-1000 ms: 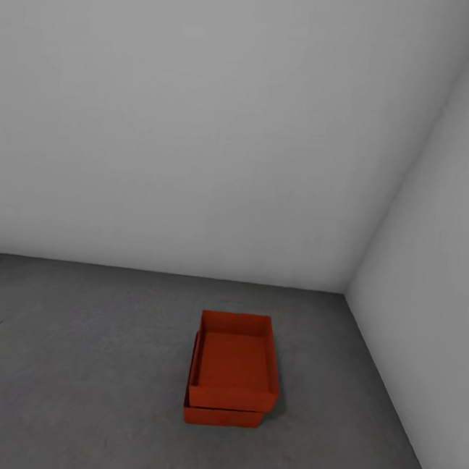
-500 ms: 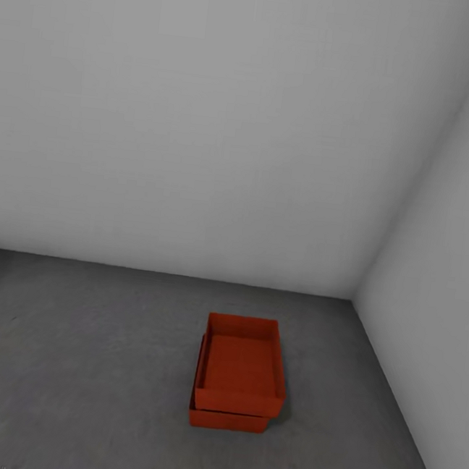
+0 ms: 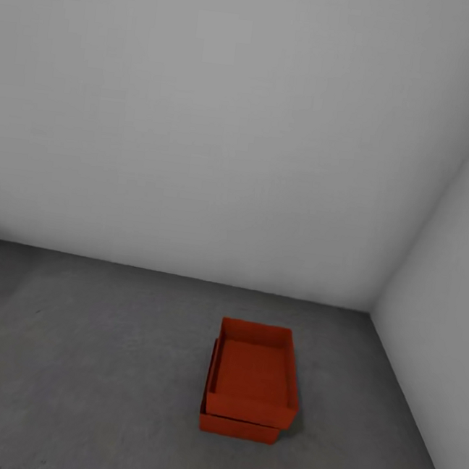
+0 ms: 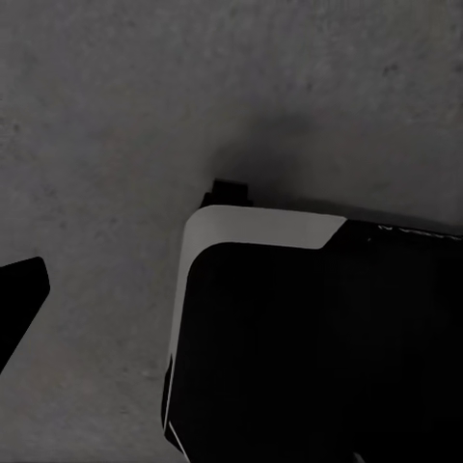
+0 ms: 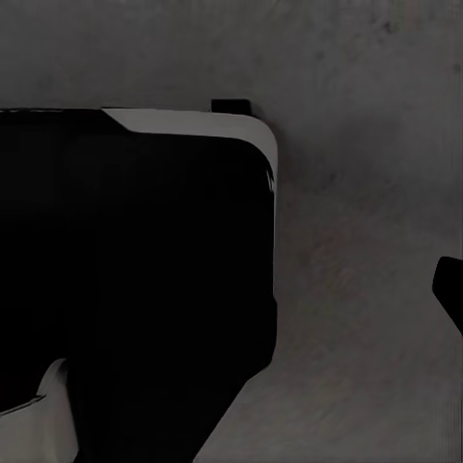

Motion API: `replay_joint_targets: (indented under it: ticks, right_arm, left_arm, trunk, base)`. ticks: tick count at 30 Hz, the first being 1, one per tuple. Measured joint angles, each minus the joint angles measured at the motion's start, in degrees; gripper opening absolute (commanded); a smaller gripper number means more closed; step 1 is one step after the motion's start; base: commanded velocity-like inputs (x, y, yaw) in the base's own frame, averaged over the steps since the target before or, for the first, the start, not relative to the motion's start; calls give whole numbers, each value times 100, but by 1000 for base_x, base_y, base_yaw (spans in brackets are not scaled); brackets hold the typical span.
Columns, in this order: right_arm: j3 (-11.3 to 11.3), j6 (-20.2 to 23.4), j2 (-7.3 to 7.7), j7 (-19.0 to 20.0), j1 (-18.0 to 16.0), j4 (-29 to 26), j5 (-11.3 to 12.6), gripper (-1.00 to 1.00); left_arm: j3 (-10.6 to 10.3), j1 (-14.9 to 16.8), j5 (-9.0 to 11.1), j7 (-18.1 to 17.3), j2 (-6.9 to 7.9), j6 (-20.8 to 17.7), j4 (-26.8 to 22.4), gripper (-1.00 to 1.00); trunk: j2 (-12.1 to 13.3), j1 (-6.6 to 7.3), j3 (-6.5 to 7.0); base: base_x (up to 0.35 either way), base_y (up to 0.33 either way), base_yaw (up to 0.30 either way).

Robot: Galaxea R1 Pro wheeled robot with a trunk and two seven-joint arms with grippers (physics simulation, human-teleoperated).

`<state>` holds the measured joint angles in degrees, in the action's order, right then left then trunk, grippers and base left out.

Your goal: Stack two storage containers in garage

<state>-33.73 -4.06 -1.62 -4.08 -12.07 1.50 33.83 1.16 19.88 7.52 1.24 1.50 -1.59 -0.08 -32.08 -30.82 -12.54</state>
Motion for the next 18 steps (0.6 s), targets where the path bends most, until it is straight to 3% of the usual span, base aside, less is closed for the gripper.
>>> replay_joint_targets:
  ticks: [6, 18]
  right_arm:
    - [0, 5, 5, 1, 0, 1, 0, 100]
    - [3, -26, 9, -4, 1, -1, 17, 100]
  left_arm:
    - [0, 1, 0, 1, 0, 0, 1, 100]
    - [0, 2, -1, 1, -1, 0, 1, 100]
  trunk:
    - [0, 0, 32]
    - [0, 0, 70]
  base:
    - [0, 0, 112]
    - [0, 0, 7]
